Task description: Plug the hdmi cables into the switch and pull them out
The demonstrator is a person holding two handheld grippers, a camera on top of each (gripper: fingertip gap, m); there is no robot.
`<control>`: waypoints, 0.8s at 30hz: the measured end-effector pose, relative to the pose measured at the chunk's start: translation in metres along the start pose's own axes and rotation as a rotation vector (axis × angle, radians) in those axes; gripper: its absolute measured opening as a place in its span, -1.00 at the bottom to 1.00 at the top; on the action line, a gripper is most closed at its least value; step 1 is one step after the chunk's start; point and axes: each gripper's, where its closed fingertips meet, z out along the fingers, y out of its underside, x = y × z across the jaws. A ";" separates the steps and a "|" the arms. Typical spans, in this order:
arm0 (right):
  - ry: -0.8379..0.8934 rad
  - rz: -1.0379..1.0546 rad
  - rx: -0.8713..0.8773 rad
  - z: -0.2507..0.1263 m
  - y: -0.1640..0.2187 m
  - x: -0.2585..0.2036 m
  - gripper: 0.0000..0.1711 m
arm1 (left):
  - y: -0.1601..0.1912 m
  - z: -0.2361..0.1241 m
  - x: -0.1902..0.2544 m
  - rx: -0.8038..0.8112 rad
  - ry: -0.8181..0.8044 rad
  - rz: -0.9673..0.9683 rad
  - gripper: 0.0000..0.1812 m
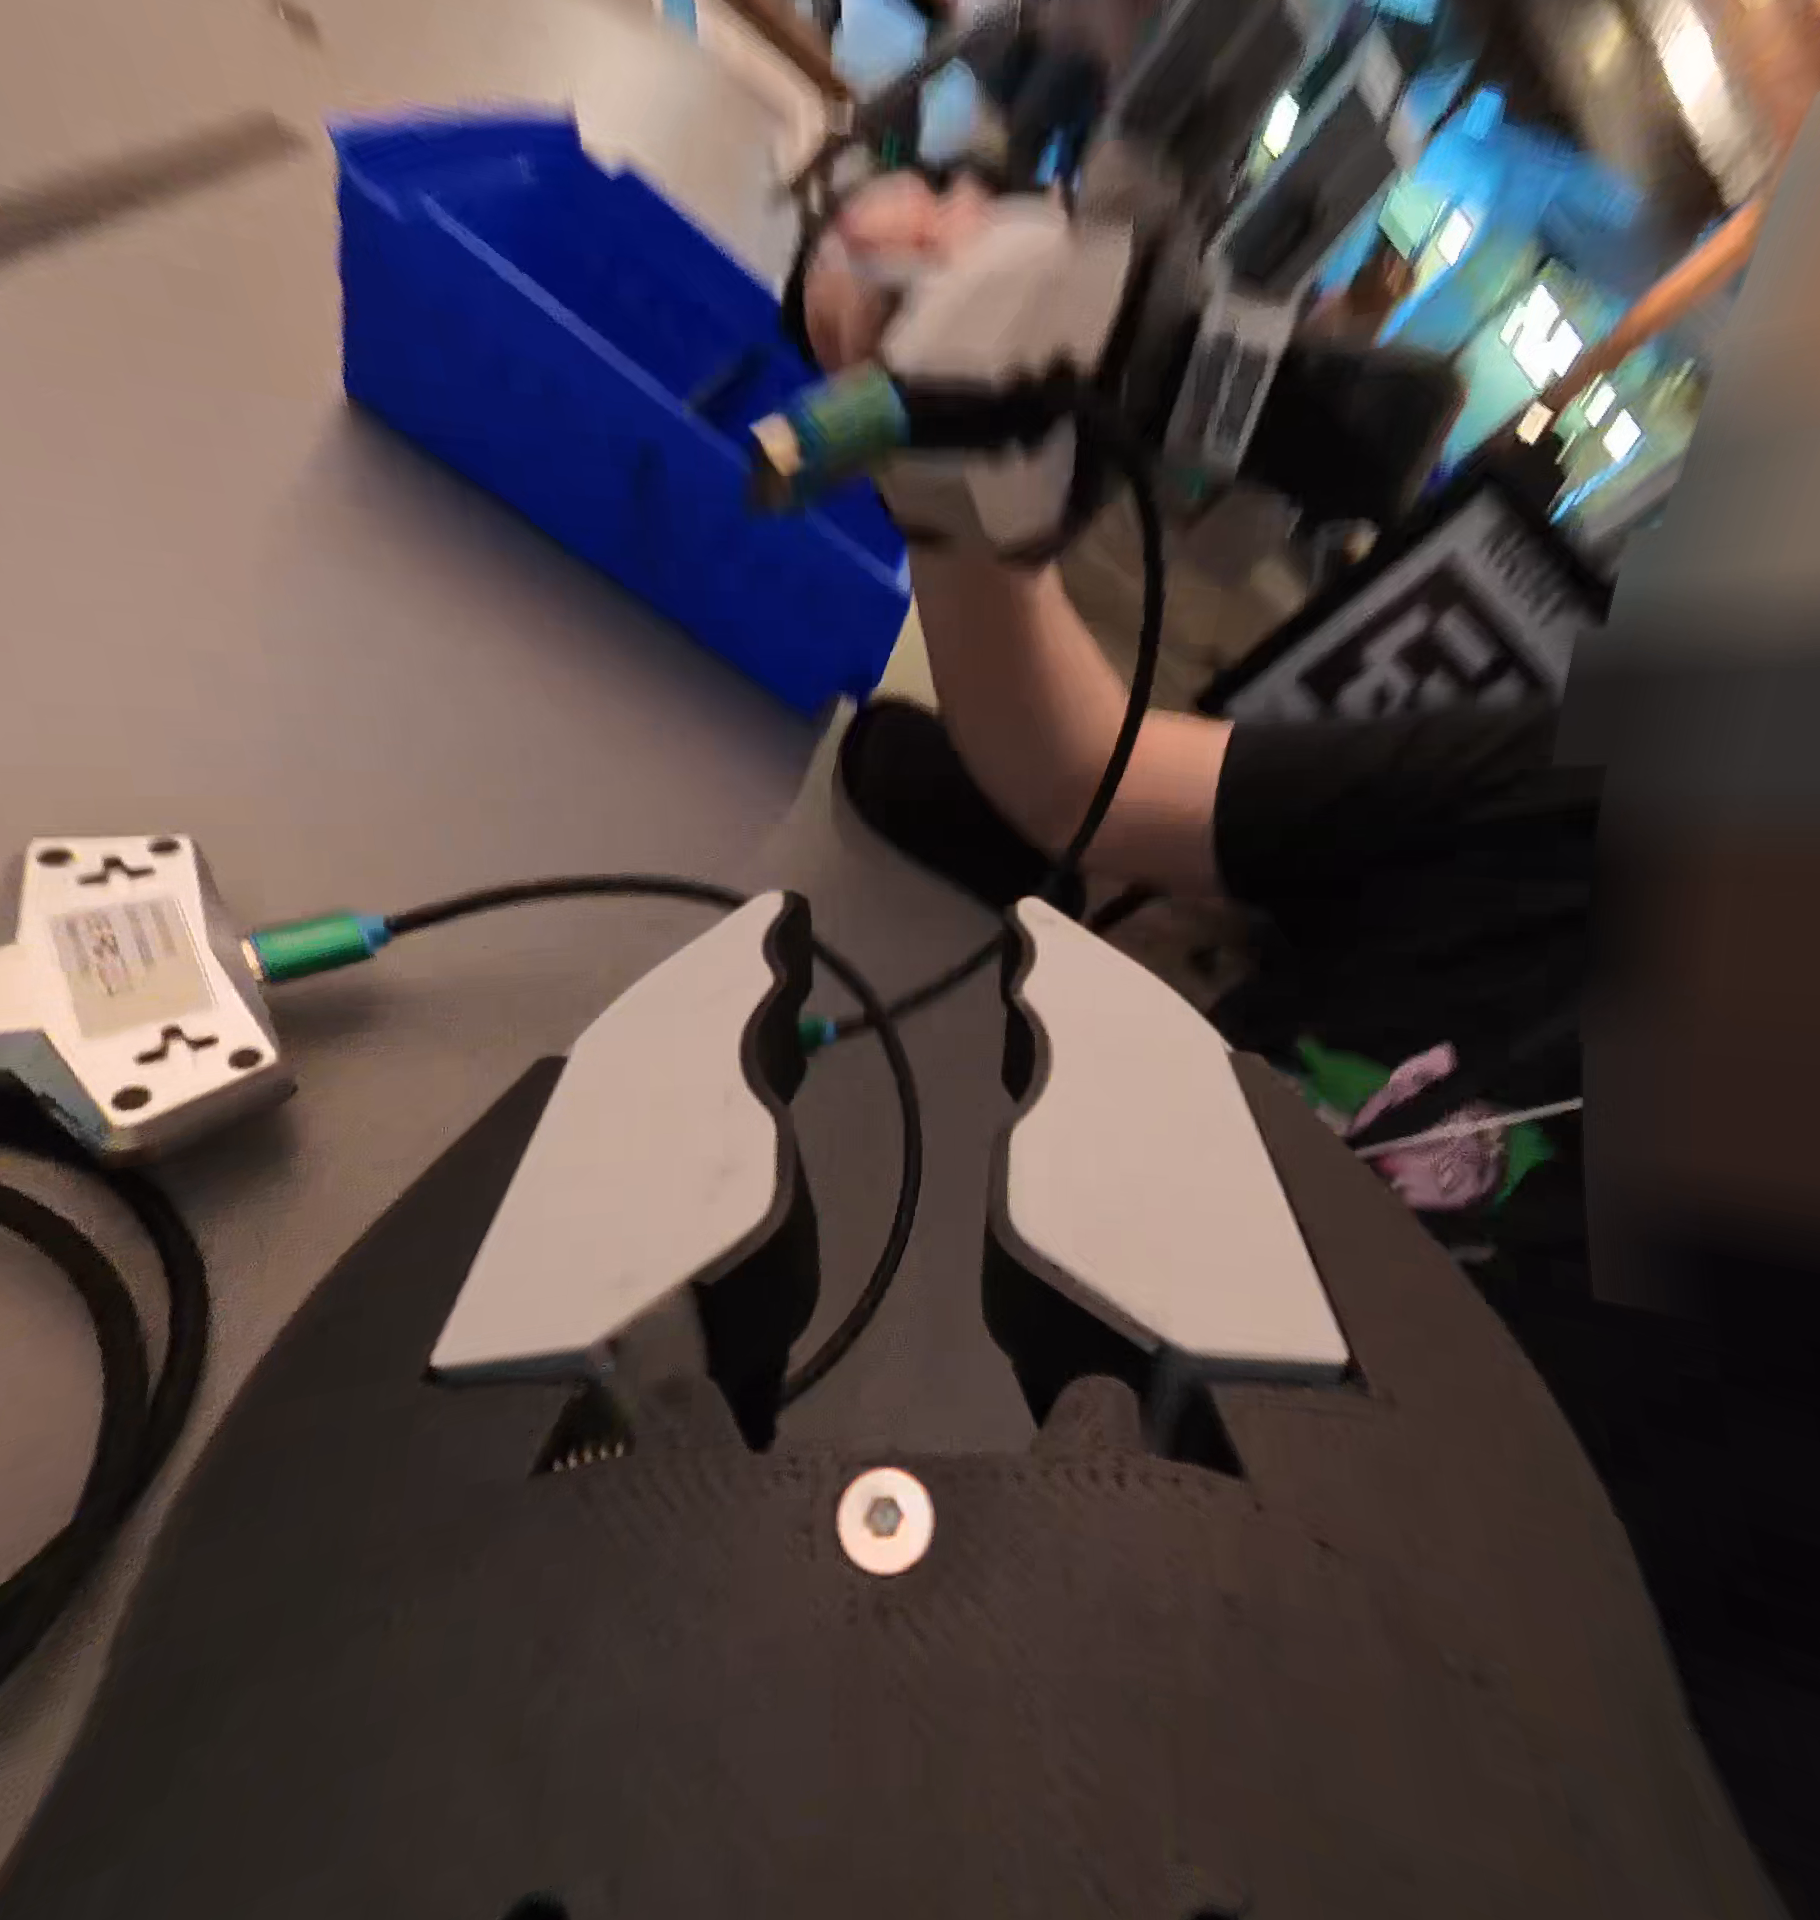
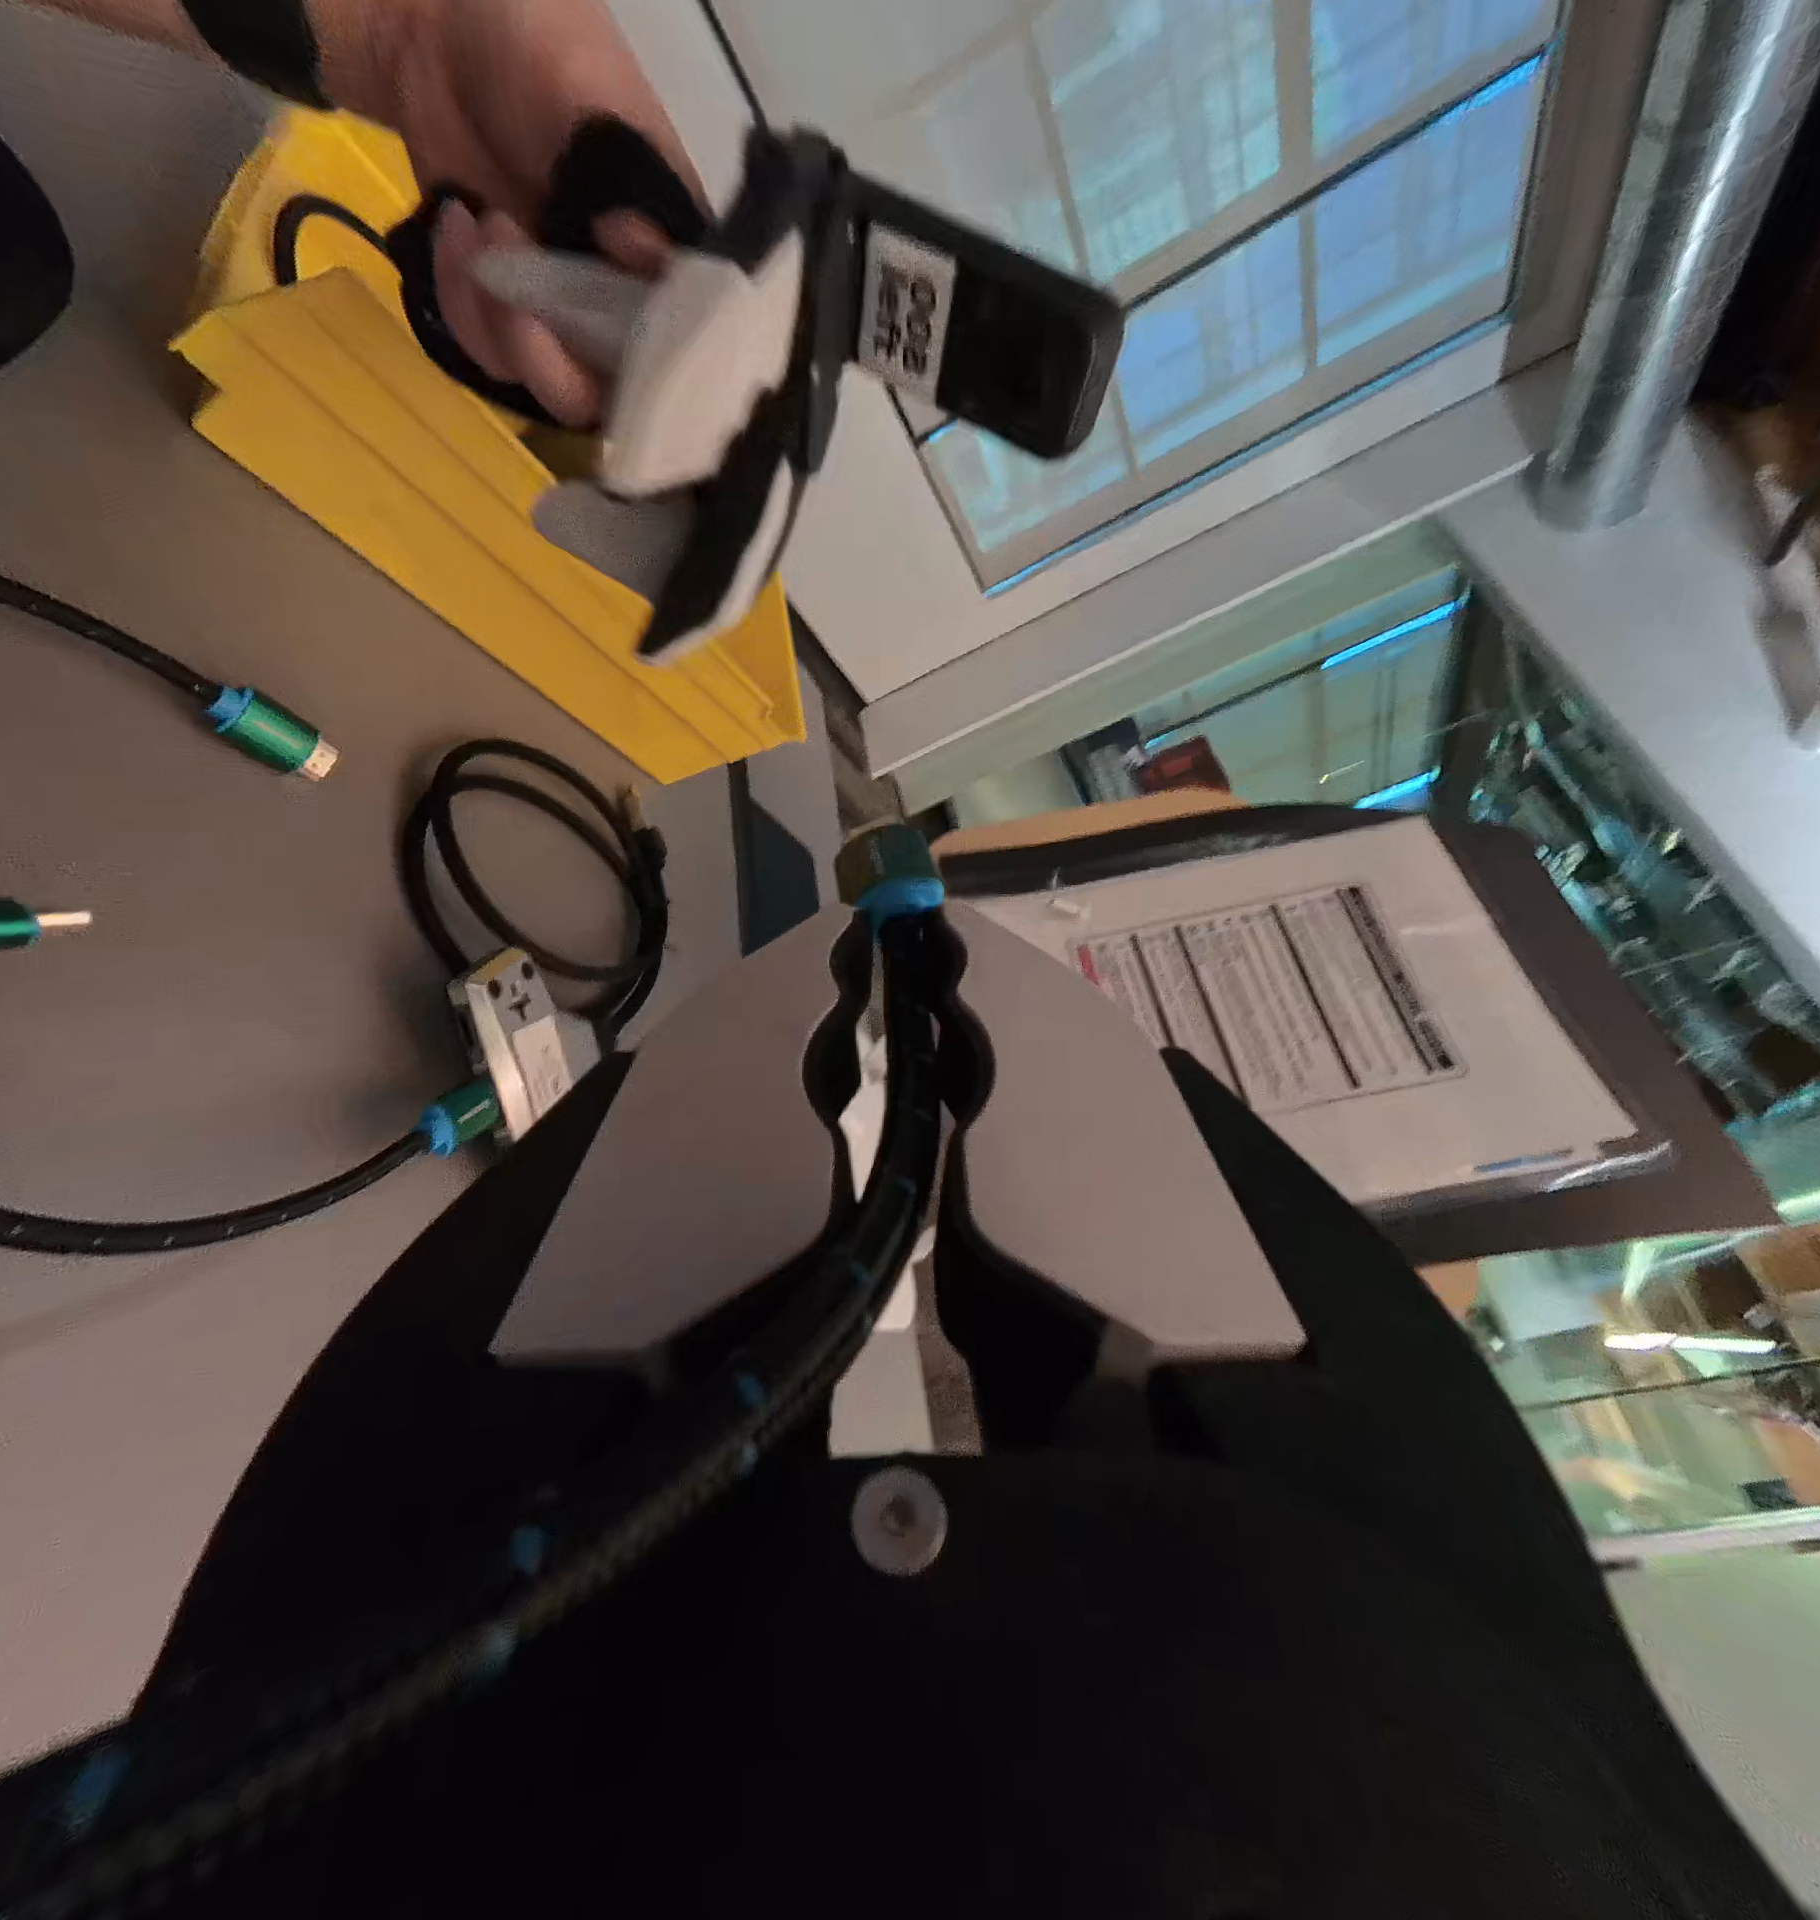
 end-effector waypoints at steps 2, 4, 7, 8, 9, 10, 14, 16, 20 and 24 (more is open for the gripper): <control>-0.026 0.050 -0.053 -0.001 0.014 0.001 -0.87 | 0.014 0.015 -0.001 -0.098 -0.063 0.106 -0.66; -0.032 0.100 -0.105 -0.004 0.029 0.005 -0.87 | 0.022 0.039 -0.005 -0.146 -0.128 0.222 -0.55; -0.061 0.167 -0.190 -0.013 0.049 0.008 -0.88 | 0.046 0.075 -0.011 -0.302 -0.147 0.254 -0.28; -0.072 0.178 -0.226 -0.017 0.056 0.008 -0.87 | 0.054 0.083 -0.011 -0.342 -0.130 0.242 -0.24; -0.074 0.187 -0.259 -0.020 0.062 0.009 -0.88 | 0.059 0.090 -0.010 -0.363 -0.119 0.226 -0.24; -0.072 0.196 -0.287 -0.023 0.068 0.011 -0.88 | 0.064 0.096 -0.012 -0.378 -0.122 0.206 -0.21; -0.057 0.228 -0.348 -0.026 0.082 0.015 -0.87 | 0.087 0.115 -0.027 -0.497 -0.228 0.170 0.03; -0.056 0.237 -0.373 -0.027 0.087 0.015 -0.87 | 0.098 0.127 -0.030 -0.568 -0.264 0.158 0.12; -0.049 0.276 -0.411 -0.033 0.097 0.018 -0.87 | 0.120 0.130 -0.063 -0.723 -0.482 0.210 -0.05; -0.132 0.283 -0.456 -0.040 0.105 0.005 -0.87 | 0.119 0.143 -0.058 -0.688 -0.407 0.179 -0.91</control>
